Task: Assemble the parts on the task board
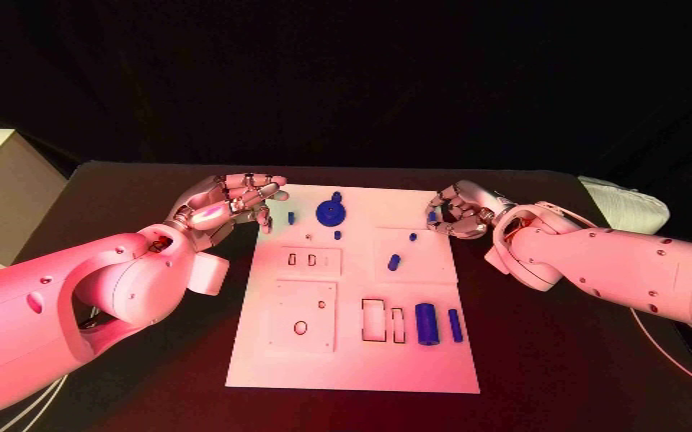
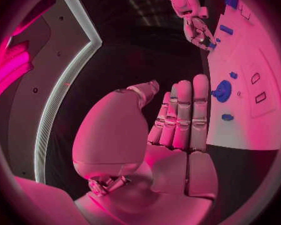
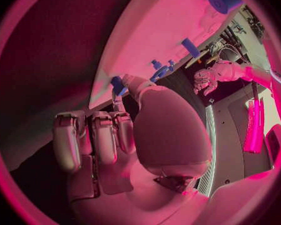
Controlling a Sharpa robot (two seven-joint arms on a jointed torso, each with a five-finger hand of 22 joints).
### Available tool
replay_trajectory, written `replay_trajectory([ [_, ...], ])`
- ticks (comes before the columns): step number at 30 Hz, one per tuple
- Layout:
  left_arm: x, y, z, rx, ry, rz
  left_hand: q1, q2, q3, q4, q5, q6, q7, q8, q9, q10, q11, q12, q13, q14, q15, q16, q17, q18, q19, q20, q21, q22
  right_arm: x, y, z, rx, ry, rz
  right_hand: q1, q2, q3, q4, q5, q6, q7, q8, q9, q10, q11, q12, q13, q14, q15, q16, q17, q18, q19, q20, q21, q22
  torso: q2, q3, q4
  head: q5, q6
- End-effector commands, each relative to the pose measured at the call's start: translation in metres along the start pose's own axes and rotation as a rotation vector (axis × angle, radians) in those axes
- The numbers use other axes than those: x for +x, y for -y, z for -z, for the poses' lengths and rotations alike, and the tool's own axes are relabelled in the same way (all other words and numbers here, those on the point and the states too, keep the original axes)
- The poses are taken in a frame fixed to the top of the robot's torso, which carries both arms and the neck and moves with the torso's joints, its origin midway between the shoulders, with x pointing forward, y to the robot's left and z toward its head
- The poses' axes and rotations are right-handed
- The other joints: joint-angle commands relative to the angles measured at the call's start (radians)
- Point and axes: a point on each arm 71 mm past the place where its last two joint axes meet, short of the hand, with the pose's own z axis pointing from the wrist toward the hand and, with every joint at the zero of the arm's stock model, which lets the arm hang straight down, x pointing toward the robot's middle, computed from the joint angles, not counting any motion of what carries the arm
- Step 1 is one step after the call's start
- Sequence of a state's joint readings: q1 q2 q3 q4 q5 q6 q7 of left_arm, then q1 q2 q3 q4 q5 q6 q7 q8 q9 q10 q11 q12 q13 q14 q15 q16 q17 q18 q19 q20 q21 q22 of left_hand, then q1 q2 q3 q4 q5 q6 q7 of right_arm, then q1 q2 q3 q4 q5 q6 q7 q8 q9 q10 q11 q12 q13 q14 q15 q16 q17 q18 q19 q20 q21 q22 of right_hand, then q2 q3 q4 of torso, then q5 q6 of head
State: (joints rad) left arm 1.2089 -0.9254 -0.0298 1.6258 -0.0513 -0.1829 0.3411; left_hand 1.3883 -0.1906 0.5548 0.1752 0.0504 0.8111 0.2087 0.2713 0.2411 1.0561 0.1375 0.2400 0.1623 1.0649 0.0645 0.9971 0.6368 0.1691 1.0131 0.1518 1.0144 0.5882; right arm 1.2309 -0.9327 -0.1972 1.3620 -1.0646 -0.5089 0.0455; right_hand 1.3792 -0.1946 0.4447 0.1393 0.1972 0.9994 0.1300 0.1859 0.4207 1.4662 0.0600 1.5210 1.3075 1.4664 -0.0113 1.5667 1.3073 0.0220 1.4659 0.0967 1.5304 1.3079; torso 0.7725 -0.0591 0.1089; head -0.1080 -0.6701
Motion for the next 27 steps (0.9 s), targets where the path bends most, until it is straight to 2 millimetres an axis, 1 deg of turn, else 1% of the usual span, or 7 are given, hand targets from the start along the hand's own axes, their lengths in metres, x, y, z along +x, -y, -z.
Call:
replay_trajectory([
  [1, 0.002, 0.001, 0.0, 0.007, -0.018, 0.003, -0.001, 0.012, 0.001, -0.007, 0.004, -0.005, 0.003, 0.007, 0.002, -0.008, -0.001, 0.004, 0.001, -0.001, -0.005, 0.006, 0.0, 0.016, -0.009, -0.001, 0.006, 0.001, 0.001, -0.001, 0.0, -0.004, 0.008, 0.012, 0.003, 0.01, 0.008, -0.003, 0.006, 0.005, 0.001, 0.007, 0.001, 0.054, -0.008, 0.002, 0.217, 0.103, -0.009, 0.001, 0.258, -0.01, 0.083, -0.011, -0.001, 0.224, 0.0, 0.0006, 0.0007, -0.001, 0.0],
  [8, 0.002, 0.001, 0.0, 0.006, -0.019, 0.004, -0.001, 0.012, 0.002, -0.008, 0.004, -0.006, 0.003, 0.007, 0.002, -0.013, 0.0, 0.005, 0.001, -0.001, -0.004, 0.006, 0.0, 0.016, -0.01, 0.0, 0.007, 0.001, 0.002, -0.008, 0.001, -0.015, 0.04, 0.012, 0.001, 0.021, 0.014, -0.004, 0.005, 0.006, 0.0, 0.018, 0.006, 0.055, -0.009, 0.004, 0.218, 0.103, -0.01, 0.002, 0.26, -0.01, 0.083, -0.013, 0.0, 0.224, 0.0, 0.0006, -0.0013, 0.003, 0.002],
  [13, 0.002, 0.001, 0.0, 0.005, -0.02, 0.004, -0.001, 0.012, 0.002, -0.008, 0.004, -0.006, 0.003, 0.007, 0.002, -0.013, 0.0, 0.005, 0.001, -0.001, -0.004, 0.006, 0.0, 0.016, -0.01, 0.0, 0.007, 0.001, -0.004, -0.018, 0.003, -0.016, 0.057, 0.003, -0.004, 0.029, 0.017, -0.002, 0.005, 0.008, 0.0, 0.028, 0.011, 0.053, -0.01, 0.001, 0.216, 0.102, -0.01, 0.0, 0.257, -0.011, 0.084, -0.014, 0.001, 0.225, -0.004, -0.0036, -0.0007, 0.0, 0.004],
  [15, 0.002, 0.0, -0.001, 0.004, -0.02, 0.004, -0.001, 0.012, 0.002, -0.008, 0.004, -0.006, 0.003, 0.007, 0.002, -0.013, 0.0, 0.005, 0.001, -0.001, -0.004, 0.006, 0.0, 0.016, -0.01, 0.0, 0.007, 0.001, -0.007, -0.026, 0.003, -0.021, 0.063, -0.003, -0.006, 0.031, 0.017, -0.001, 0.004, 0.008, -0.001, 0.03, 0.012, 0.052, -0.01, 0.001, 0.216, 0.102, -0.01, 0.0, 0.256, -0.011, 0.084, -0.014, 0.0, 0.225, -0.005, -0.0039, -0.002, 0.003, 0.004],
  [21, 0.003, 0.0, -0.002, 0.002, -0.023, 0.005, -0.001, 0.012, 0.002, -0.008, 0.004, -0.006, 0.003, 0.007, 0.002, -0.013, 0.0, 0.005, 0.001, -0.001, -0.004, 0.006, 0.0, 0.016, -0.01, 0.0, 0.007, 0.001, -0.009, -0.055, 0.002, -0.053, 0.062, -0.028, -0.014, 0.037, 0.017, 0.003, 0.001, 0.005, -0.002, 0.037, 0.015, 0.052, -0.011, 0.001, 0.216, 0.102, -0.011, -0.001, 0.255, -0.011, 0.084, -0.015, 0.001, 0.226, -0.005, -0.0023, -0.0026, 0.009, 0.007],
  [24, 0.005, -0.001, -0.004, 0.0, -0.027, 0.006, -0.001, 0.013, 0.004, -0.008, 0.004, -0.006, 0.003, 0.008, 0.002, -0.015, 0.0, 0.006, 0.002, -0.001, -0.004, 0.006, 0.0, 0.016, -0.01, 0.0, 0.008, 0.001, -0.001, -0.083, 0.0, -0.086, 0.04, -0.041, -0.017, 0.037, 0.016, 0.005, -0.001, 0.004, -0.002, 0.039, 0.016, 0.053, -0.011, 0.001, 0.216, 0.102, -0.011, -0.001, 0.255, -0.011, 0.084, -0.015, 0.001, 0.226, -0.009, -0.0032, -0.0052, 0.019, 0.005],
  [27, 0.006, -0.002, -0.005, -0.004, -0.028, 0.006, -0.001, 0.013, 0.004, -0.008, 0.004, -0.006, 0.003, 0.008, 0.002, -0.015, 0.0, 0.006, 0.002, -0.001, -0.004, 0.006, 0.0, 0.016, -0.01, 0.0, 0.008, 0.001, 0.011, -0.105, -0.004, -0.112, 0.002, -0.046, -0.018, 0.037, 0.016, 0.005, -0.002, 0.004, -0.002, 0.04, 0.016, 0.052, -0.012, 0.0, 0.216, 0.102, -0.011, -0.001, 0.254, -0.01, 0.084, -0.015, 0.0, 0.225, -0.011, -0.0032, -0.0065, 0.021, 0.007],
])
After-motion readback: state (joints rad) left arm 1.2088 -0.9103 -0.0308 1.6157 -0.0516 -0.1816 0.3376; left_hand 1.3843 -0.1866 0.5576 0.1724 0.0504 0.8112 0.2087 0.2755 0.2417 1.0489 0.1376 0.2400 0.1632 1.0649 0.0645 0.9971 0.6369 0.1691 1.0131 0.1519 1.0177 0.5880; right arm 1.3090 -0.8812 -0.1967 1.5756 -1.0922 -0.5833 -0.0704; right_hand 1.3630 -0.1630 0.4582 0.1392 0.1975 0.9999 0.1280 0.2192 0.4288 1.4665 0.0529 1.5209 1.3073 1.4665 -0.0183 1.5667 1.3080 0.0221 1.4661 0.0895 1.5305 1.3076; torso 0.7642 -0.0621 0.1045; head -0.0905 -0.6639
